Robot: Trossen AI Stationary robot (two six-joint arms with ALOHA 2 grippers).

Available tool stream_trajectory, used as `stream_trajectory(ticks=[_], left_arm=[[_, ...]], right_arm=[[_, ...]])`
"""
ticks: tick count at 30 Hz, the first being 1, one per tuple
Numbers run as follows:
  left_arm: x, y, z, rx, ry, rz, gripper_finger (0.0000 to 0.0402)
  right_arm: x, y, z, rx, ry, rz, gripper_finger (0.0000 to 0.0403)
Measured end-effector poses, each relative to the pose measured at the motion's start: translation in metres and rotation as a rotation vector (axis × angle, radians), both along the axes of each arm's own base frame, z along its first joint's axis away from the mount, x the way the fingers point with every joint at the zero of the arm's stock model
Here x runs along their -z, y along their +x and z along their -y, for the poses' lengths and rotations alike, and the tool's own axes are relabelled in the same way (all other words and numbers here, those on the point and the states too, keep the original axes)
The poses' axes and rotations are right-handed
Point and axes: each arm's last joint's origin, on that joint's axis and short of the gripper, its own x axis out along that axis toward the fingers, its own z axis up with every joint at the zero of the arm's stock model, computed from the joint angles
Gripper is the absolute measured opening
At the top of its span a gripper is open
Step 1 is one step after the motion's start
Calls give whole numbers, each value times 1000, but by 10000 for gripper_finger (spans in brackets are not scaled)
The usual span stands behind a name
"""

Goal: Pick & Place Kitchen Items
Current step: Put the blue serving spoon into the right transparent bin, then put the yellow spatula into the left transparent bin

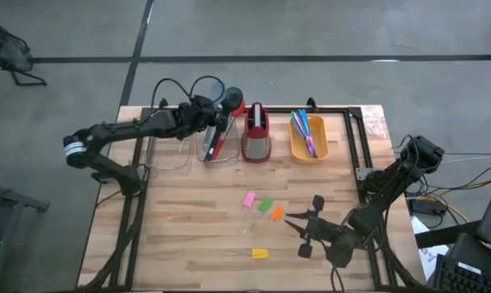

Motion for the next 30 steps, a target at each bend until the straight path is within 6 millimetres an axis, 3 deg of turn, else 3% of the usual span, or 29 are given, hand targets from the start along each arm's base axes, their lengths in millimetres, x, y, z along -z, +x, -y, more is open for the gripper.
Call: stream_trajectory(ticks=[10, 17, 30], left_arm=[[31, 16, -7, 10, -77, -71, 53], [39, 19, -9, 44, -127, -80, 59], [31, 9, -4, 14, -167, -55, 157]], right_arm=[[1, 1, 1, 4, -1, -1, 46], [1, 1, 1, 4, -1, -1, 36], [9, 2, 1, 10, -16, -17, 63]])
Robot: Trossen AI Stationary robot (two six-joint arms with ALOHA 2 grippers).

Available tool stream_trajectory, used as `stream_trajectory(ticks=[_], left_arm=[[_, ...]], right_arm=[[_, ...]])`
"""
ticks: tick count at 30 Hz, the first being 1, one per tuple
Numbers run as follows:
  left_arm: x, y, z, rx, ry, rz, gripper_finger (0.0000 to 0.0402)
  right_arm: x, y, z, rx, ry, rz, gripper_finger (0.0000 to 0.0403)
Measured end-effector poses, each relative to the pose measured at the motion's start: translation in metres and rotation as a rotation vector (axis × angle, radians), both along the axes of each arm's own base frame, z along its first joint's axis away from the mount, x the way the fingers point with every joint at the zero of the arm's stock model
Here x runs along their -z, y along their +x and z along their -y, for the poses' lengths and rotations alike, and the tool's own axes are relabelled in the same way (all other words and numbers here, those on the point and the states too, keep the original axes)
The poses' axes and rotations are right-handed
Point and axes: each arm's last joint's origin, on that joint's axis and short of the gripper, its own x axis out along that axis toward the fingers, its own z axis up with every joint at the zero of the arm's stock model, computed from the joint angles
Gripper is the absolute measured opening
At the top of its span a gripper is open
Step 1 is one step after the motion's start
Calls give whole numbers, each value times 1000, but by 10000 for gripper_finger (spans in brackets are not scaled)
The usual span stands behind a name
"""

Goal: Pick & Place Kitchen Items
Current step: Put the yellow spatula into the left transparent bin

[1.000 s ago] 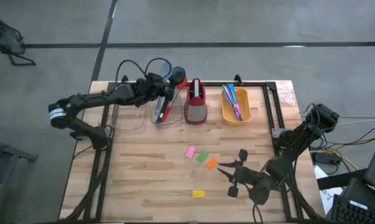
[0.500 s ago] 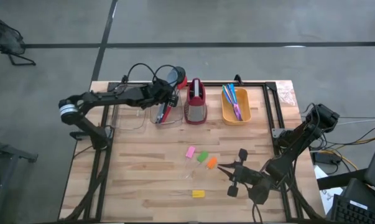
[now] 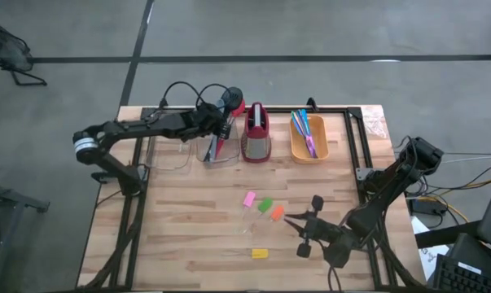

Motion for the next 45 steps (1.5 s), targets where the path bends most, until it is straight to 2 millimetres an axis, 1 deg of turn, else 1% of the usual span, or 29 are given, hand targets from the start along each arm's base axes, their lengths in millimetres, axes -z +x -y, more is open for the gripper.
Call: stream_trajectory(ticks=[2, 6, 8, 11, 14, 17, 23, 27, 31, 34, 37, 41, 45], left_arm=[[-4, -1, 3, 43, -6, 9, 166], [-10, 3, 16, 211, -23, 12, 169], [-14, 6, 28, 301, -14, 8, 167], [-17, 13, 52, 434, 23, -12, 165], [-19, 24, 86, 589, 67, -14, 165], [-22, 32, 128, 758, 107, 11, 165], [-24, 36, 216, 1036, 134, 135, 165], [-19, 40, 264, 1173, 181, 237, 166], [-3, 48, 293, 1254, 224, 279, 167], [17, 55, 310, 1302, 245, 267, 169], [37, 63, 320, 1319, 246, 266, 181], [63, 73, 331, 1345, 226, 269, 215], [79, 81, 342, 1384, 213, 255, 243]], right_arm=[[2, 1, 0, 4, -3, -4, 66], [2, 3, 2, 11, -3, -3, 71], [2, 2, 2, 10, -5, -4, 74], [2, 2, 2, 9, -6, -5, 79], [1, 2, 2, 9, -6, -4, 86], [1, 2, 2, 9, -7, -4, 92], [1, 3, 2, 10, -7, -4, 99], [1, 3, 2, 10, -6, -3, 98], [1, 3, 2, 10, -5, -2, 86], [1, 3, 2, 10, -5, -2, 73], [1, 3, 2, 10, -6, -3, 62], [1, 3, 2, 10, -7, -4, 51], [1, 3, 2, 10, -7, -4, 44]])
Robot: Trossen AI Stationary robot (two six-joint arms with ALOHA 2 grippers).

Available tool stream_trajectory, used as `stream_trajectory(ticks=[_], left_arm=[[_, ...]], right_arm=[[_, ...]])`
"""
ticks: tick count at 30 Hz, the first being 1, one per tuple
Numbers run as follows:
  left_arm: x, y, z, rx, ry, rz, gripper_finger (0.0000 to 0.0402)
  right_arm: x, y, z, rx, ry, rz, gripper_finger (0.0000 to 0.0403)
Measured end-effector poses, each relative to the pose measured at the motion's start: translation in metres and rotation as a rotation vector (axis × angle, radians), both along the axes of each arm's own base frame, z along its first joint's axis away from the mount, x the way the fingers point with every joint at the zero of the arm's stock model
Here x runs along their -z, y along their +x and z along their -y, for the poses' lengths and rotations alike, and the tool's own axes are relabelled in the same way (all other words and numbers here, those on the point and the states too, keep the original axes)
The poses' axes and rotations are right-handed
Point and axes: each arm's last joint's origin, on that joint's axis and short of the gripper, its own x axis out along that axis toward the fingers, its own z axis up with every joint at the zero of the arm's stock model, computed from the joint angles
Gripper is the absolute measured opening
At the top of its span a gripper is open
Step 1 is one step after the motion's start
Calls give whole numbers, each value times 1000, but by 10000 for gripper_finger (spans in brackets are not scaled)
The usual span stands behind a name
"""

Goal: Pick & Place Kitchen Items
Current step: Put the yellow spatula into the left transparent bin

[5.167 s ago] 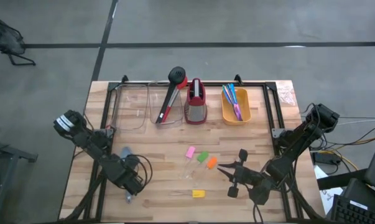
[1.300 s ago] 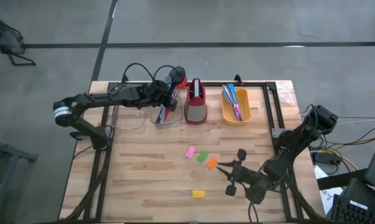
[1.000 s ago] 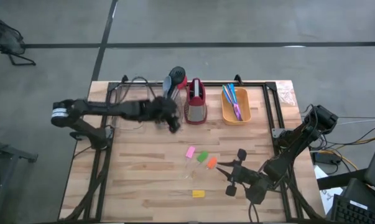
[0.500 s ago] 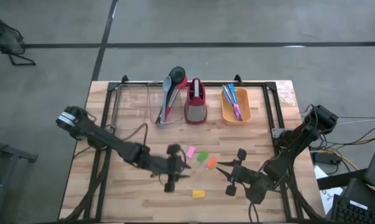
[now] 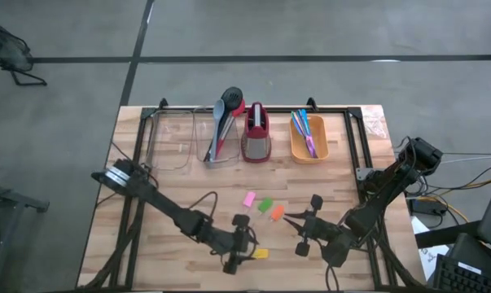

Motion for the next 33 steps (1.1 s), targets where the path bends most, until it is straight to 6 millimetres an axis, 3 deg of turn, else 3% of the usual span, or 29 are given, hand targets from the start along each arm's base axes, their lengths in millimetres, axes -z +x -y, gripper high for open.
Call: stream_trajectory(ticks=[12, 24, 28, 33], left_arm=[[46, 23, 16, -19, 82, -89, 248], [53, 24, 12, -126, 134, -166, 246], [54, 24, 10, -150, 119, -184, 227], [54, 23, 10, -148, 108, -193, 167]], right_arm=[[0, 0, 0, 0, 0, 0, 64], [0, 0, 0, 0, 4, 0, 87], [0, 0, 0, 0, 5, 0, 91], [0, 0, 0, 1, 6, 1, 84]])
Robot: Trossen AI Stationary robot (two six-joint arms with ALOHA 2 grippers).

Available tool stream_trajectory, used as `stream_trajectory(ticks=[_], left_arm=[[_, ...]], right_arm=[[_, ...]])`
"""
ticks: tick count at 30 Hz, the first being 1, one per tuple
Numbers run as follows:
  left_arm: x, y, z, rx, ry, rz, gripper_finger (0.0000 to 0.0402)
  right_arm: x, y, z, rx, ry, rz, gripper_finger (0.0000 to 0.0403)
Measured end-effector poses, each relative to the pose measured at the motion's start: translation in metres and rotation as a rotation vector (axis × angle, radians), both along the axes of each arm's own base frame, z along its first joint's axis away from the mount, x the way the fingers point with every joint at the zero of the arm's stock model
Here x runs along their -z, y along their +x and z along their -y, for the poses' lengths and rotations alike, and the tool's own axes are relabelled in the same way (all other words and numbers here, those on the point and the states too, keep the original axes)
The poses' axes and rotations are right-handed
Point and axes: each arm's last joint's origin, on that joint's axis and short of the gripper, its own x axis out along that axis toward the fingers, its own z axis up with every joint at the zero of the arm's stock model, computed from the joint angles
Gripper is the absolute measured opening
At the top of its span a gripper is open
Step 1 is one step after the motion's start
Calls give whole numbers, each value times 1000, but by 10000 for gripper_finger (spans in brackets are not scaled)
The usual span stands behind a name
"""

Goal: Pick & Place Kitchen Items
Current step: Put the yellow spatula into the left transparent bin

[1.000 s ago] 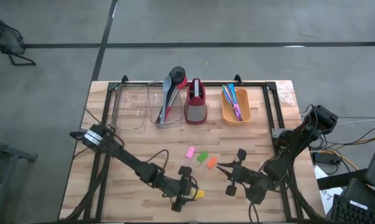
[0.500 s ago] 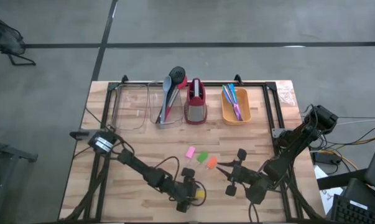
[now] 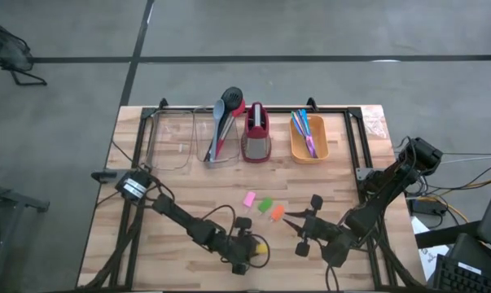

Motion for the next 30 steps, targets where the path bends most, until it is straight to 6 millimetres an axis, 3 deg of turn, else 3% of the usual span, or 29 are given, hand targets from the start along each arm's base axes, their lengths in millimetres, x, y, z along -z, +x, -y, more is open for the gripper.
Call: stream_trajectory(ticks=[7, 13, 20, 30], left_arm=[[-1, 0, -1, 8, 15, 4, 66], [1, 0, -1, 38, 22, -7, 11], [-2, 2, 0, 38, 19, -4, 27], [-30, 1, 1, 10, -3, 67, 38]], right_arm=[[0, 0, 0, 0, 0, 0, 57], [0, 0, 0, 0, -1, 0, 42], [0, 0, 0, 0, 0, -1, 37], [0, 0, 0, 0, -1, -1, 60]])
